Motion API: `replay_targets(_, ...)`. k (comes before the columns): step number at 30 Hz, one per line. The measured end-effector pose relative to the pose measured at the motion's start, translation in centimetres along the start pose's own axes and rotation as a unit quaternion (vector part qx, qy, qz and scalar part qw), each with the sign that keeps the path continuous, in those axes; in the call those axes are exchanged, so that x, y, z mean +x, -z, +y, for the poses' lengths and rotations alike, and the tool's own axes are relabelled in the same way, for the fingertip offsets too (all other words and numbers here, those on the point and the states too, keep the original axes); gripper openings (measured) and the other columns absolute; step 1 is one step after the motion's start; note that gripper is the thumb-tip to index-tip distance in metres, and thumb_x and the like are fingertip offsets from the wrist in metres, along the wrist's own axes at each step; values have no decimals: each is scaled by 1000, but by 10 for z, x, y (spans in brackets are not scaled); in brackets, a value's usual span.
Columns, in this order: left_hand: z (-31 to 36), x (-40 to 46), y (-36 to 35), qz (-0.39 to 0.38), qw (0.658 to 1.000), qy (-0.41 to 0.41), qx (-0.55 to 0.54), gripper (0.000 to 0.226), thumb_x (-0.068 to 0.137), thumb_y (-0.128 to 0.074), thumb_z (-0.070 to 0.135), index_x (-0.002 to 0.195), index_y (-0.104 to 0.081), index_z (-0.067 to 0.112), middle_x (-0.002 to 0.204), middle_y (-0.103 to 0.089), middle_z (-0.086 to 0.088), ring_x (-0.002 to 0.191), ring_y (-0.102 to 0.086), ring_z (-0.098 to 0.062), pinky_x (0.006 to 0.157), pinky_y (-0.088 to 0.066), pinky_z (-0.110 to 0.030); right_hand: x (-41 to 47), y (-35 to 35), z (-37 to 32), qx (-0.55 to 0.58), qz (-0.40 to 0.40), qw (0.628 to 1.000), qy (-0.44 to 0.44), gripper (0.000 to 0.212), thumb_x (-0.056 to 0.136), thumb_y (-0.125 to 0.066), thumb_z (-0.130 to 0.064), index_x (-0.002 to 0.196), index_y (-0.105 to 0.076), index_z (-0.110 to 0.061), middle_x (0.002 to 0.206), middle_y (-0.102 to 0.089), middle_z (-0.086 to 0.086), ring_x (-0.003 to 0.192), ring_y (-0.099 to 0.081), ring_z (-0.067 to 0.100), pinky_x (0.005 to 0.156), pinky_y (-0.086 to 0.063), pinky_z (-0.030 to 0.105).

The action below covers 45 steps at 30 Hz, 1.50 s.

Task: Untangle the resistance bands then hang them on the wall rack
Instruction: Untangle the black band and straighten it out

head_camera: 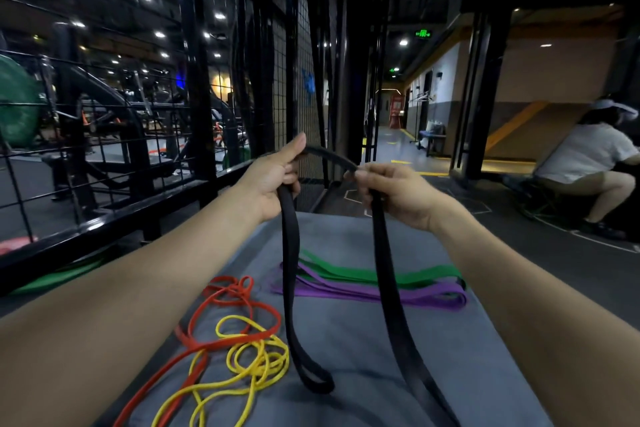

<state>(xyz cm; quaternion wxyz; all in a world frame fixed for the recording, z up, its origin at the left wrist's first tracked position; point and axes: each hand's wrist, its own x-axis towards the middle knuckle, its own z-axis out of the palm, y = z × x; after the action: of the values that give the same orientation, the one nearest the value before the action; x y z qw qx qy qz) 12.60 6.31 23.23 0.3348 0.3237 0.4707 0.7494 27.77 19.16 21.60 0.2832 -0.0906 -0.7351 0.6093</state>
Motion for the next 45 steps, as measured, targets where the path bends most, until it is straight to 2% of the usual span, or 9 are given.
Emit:
replay_targets(6, -22, 0, 6, -52, 991, 9, 124, 29, 89, -54, 40, 75, -58, 14, 52, -46, 6, 47, -45, -6, 55, -41, -20, -3, 15, -34, 36, 32, 998, 34, 20, 93, -45, -1, 89, -63, -7, 57, -59, -2, 47, -49, 6, 47, -40, 13)
replay_targets(11, -11, -5, -9, -159, 942, -21, 294, 22, 94, -47, 35, 100, -59, 18, 103, -65, -2, 97, -63, -13, 89, -48, -26, -3, 13, -56, -100, 24, 994, 44, 18, 92, -50, -5, 101, -65, -4, 79, -58, 5, 65, -51, 7, 56, -43, 16)
replay_targets(16, 8, -5, -35, -154, 936, -86, 305, 11, 92, -53, 14, 98, -61, 10, 84, -66, 1, 68, -65, 0, 58, -50, -10, -1, 1, -63, -86, 14, 995, 52, 24, 93, -48, -3, 112, -59, 7, 77, -62, 5, 55, -61, 1, 51, -46, 13)
replay_targets(21, 23, 6, -30, -135, 955, -79, 253, 12, 82, -64, 6, 92, -65, 14, 66, -67, 9, 70, -62, -5, 72, -53, -23, -1, 4, -64, -129, 26, 990, 49, 18, 93, -49, -5, 104, -64, -5, 73, -59, 0, 57, -55, -1, 53, -44, 12)
replay_targets(27, 40, 11, -19, -209, 900, -34, 380, 24, 84, -63, 13, 107, -64, 17, 95, -65, 4, 96, -59, -11, 95, -44, -31, 0, 11, -74, -112, 52, 991, 50, 18, 93, -50, -6, 94, -68, -9, 85, -62, 7, 69, -54, 9, 52, -44, 14)
replay_targets(33, 40, 17, -15, -169, 945, -19, 280, 18, 86, -59, 14, 103, -66, 15, 88, -68, 5, 79, -61, -5, 72, -56, -23, -4, 19, -63, -66, 79, 994, 32, 17, 92, -51, -4, 99, -67, -5, 76, -62, 3, 59, -54, 5, 55, -43, 16)
replay_targets(39, 52, 17, -35, -123, 967, -63, 216, 15, 83, -63, 10, 97, -67, 15, 88, -69, 0, 76, -63, -6, 77, -57, -31, -6, 22, -62, -27, 50, 998, -3, 24, 93, -50, -7, 114, -62, -4, 89, -70, 8, 77, -63, 14, 75, -51, 27)
replay_targets(42, 56, 14, -47, -121, 960, -81, 238, 14, 83, -63, 10, 95, -68, 16, 88, -67, 1, 81, -62, -8, 80, -56, -30, -3, 22, -69, -131, 68, 989, 20, 32, 91, -56, -14, 123, -58, -9, 110, -67, 5, 96, -60, 14, 87, -47, 30)
replay_targets(45, 57, 15, -58, -131, 951, -95, 263, 12, 84, -62, 11, 93, -68, 15, 87, -65, 0, 82, -61, -9, 84, -54, -31, 0, 13, -85, -265, 78, 956, 97, 33, 87, -60, -8, 120, -58, -10, 102, -65, -1, 88, -59, 5, 77, -45, 17)
